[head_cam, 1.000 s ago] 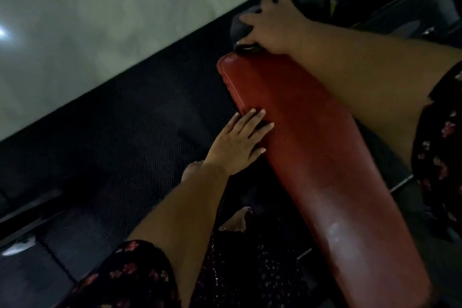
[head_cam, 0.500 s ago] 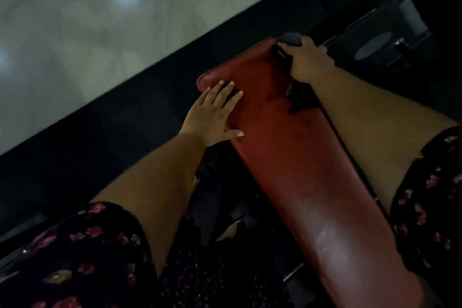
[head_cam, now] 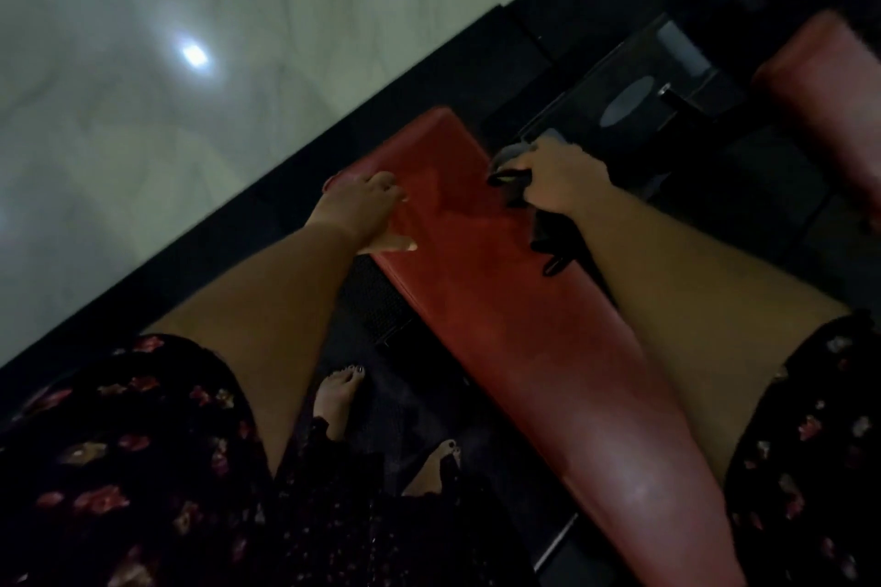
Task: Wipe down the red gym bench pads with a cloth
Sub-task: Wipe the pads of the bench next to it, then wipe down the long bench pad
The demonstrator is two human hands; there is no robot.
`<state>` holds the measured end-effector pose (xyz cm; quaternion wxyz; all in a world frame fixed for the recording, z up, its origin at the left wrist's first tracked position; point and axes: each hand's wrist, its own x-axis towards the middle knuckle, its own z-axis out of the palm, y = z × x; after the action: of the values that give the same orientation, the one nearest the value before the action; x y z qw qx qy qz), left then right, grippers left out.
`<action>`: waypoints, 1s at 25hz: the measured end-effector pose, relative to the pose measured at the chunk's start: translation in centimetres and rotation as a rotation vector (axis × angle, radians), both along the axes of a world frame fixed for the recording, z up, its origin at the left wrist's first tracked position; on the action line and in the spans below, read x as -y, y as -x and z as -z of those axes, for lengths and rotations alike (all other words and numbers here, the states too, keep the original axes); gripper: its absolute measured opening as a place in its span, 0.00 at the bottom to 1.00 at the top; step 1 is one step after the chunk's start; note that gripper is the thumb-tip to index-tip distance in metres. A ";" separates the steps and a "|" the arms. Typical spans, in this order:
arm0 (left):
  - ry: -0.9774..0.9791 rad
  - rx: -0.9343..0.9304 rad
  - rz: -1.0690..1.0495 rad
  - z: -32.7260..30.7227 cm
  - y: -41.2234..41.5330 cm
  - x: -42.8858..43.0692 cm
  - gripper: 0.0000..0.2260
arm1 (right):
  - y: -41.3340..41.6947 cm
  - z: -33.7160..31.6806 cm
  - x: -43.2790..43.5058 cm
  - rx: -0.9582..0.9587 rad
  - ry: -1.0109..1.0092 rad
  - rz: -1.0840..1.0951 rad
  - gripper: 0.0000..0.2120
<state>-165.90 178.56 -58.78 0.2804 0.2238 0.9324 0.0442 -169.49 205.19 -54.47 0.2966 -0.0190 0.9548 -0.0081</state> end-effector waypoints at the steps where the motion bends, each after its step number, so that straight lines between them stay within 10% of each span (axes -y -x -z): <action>1: -0.014 -0.011 0.014 -1.4 0.3 -0.3 0.39 | -1.2 -1.1 -0.2 -0.039 0.029 0.016 0.22; 25: -0.245 -0.062 0.204 -33.5 -9.4 -17.6 0.30 | -22.7 -30.6 -12.9 -0.287 0.164 0.225 0.21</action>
<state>-156.49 196.17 -25.27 0.2253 0.3512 0.9006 0.1218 -146.80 218.09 -23.86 0.1521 0.0628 0.9795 -0.1161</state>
